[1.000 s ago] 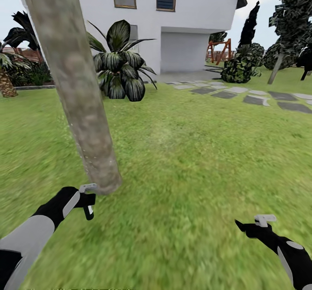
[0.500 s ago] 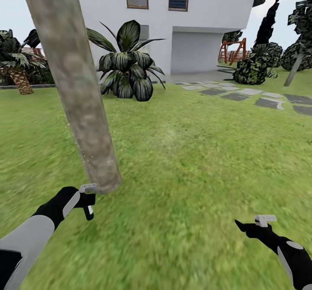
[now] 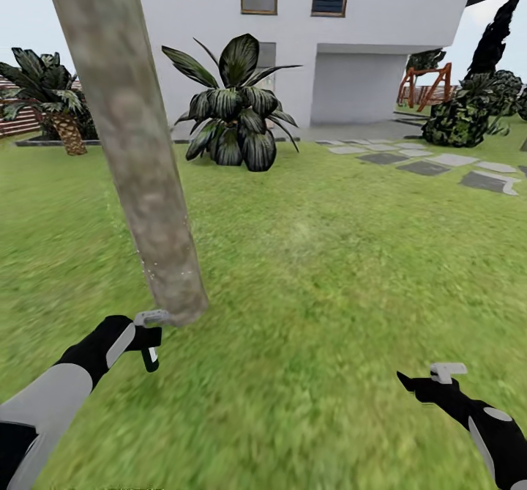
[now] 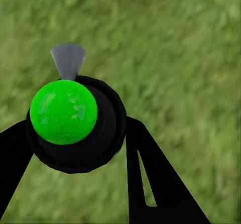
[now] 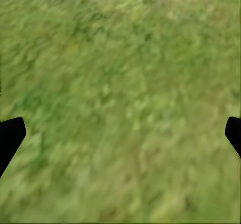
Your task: In the garden, pick up the pesticide atomizer on the floor and spray pesticide onto both trees until each tree trunk is fully covered.
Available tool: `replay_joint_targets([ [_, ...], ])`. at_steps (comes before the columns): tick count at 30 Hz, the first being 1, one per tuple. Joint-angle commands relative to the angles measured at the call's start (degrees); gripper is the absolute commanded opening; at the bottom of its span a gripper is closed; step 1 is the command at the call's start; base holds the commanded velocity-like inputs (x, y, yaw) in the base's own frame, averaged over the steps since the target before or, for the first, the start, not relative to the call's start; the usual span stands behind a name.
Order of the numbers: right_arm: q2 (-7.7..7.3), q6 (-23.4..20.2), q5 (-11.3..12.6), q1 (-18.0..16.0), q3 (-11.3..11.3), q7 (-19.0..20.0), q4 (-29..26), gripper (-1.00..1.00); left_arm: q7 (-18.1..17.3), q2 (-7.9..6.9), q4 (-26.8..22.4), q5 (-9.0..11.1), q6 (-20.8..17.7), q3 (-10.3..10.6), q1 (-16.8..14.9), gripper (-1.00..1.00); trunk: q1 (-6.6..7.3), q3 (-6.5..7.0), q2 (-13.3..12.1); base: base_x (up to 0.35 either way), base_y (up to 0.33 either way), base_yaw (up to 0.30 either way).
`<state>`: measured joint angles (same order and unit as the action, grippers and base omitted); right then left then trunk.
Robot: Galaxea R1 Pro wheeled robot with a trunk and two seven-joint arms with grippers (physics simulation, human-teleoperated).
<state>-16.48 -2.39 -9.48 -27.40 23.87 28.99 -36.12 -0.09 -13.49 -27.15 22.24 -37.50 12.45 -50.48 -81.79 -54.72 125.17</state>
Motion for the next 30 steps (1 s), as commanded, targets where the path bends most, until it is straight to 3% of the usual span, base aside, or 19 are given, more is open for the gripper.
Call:
replay_joint_targets([
  [1, 0.05, -0.3, -0.4, 0.0, 0.3, 0.5, -0.1, 1.0, 0.0, -0.05, 0.0, 0.0, -0.2, 0.3, -0.1, -1.0, 0.0, -0.05, 0.0, 0.06, -0.274, 0.277],
  [9, 0.05, -0.3, -0.4, 0.0, 0.4, 0.5, -0.1, 1.0, -0.3, -0.01, 0.0, 0.1, -0.4, 0.3, -0.1, -1.0, 0.0, -0.05, 0.0, -0.033, -0.237, 0.256],
  [16, -0.03, -0.3, -0.5, 0.0, 0.4, 0.5, -0.2, 1.0, -0.6, -0.13, -1.0, -0.1, -1.1, 0.3, -0.5, -1.0, 0.0, -0.05, 0.0, -0.012, -0.015, 0.023],
  [19, -0.02, -0.3, -0.5, 0.0, 0.4, 0.5, -0.2, 1.0, -0.7, -0.25, -1.1, -0.1, -3.2, 0.4, -1.4, -1.0, 0.0, 0.04, 0.0, 0.0, 0.0, -0.139],
  [22, 0.0, -0.3, -0.4, 0.0, 0.4, 0.5, -0.2, 1.0, -2.5, -0.89, -1.1, -0.2, -10.1, 0.3, -8.0, -1.0, 0.0, 0.06, 0.0, 0.0, 0.0, -0.034],
  [24, 0.0, -0.3, -0.4, 0.0, 0.5, 0.5, -0.2, 1.0, -5.1, -2.49, -1.1, -0.6, -14.5, 0.3, -11.7, -1.0, 0.0, 0.07, 0.0, 0.0, 0.0, -0.006],
  [27, 0.0, -0.3, -0.4, 0.0, 0.5, 0.5, -0.2, 1.0, -6.5, -4.25, -1.1, -0.9, -16.8, 0.4, -15.8, -1.0, 0.0, 0.07, 0.0, -0.031, 0.0, -0.001],
  [30, -0.03, -0.3, -0.4, 0.0, 0.4, 0.5, -0.2, 1.0, -6.7, -5.32, -1.1, -1.0, -17.9, 0.6, -16.9, -1.0, 0.0, 0.07, 0.0, -0.216, 0.0, 0.0],
])
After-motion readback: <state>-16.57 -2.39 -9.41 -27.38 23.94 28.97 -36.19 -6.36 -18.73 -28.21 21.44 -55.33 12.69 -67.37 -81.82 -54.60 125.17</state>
